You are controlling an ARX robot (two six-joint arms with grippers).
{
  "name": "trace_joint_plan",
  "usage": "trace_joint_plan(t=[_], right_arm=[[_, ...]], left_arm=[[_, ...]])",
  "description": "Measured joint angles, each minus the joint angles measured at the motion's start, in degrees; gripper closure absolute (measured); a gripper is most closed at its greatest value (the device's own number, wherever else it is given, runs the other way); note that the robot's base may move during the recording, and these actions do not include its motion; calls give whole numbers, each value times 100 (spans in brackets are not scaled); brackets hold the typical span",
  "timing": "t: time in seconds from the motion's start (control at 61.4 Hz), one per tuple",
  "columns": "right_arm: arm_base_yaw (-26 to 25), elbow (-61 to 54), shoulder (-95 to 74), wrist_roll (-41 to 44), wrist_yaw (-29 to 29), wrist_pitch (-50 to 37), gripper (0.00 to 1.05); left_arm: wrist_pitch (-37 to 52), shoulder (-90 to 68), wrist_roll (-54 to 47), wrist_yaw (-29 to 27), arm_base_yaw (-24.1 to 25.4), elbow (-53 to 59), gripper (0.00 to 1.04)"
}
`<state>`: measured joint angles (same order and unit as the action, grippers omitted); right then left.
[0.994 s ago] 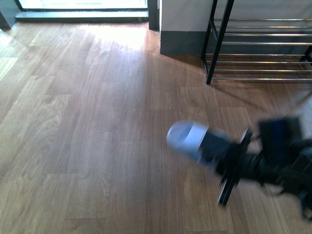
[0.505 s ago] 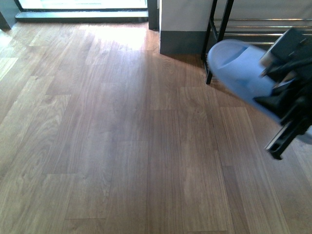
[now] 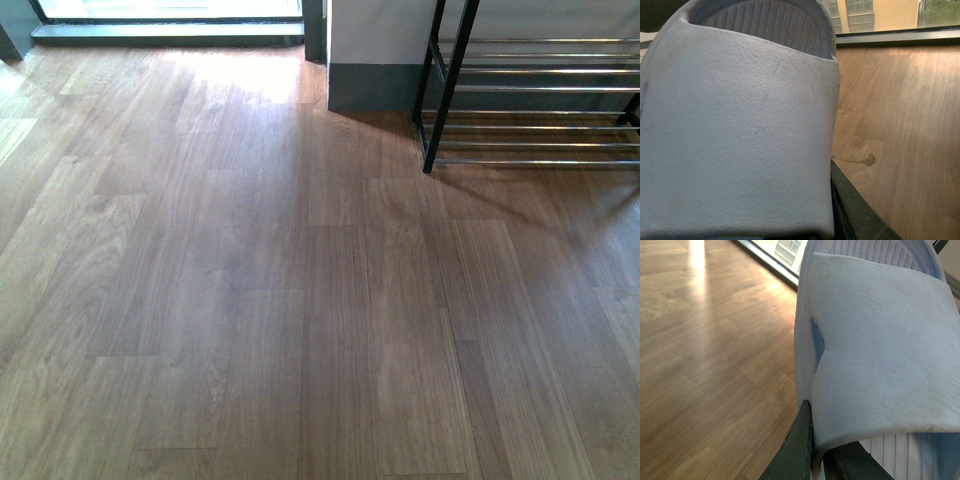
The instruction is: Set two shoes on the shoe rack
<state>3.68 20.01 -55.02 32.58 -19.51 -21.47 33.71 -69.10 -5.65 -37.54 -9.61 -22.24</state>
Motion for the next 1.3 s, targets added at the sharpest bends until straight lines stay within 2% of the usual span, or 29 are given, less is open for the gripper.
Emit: trace_joint_plan(t=[1.303], right_arm=[[-26, -17, -22, -9, 22, 13, 103]], left_arm=[[-7, -17, 0, 9, -15, 2, 103]])
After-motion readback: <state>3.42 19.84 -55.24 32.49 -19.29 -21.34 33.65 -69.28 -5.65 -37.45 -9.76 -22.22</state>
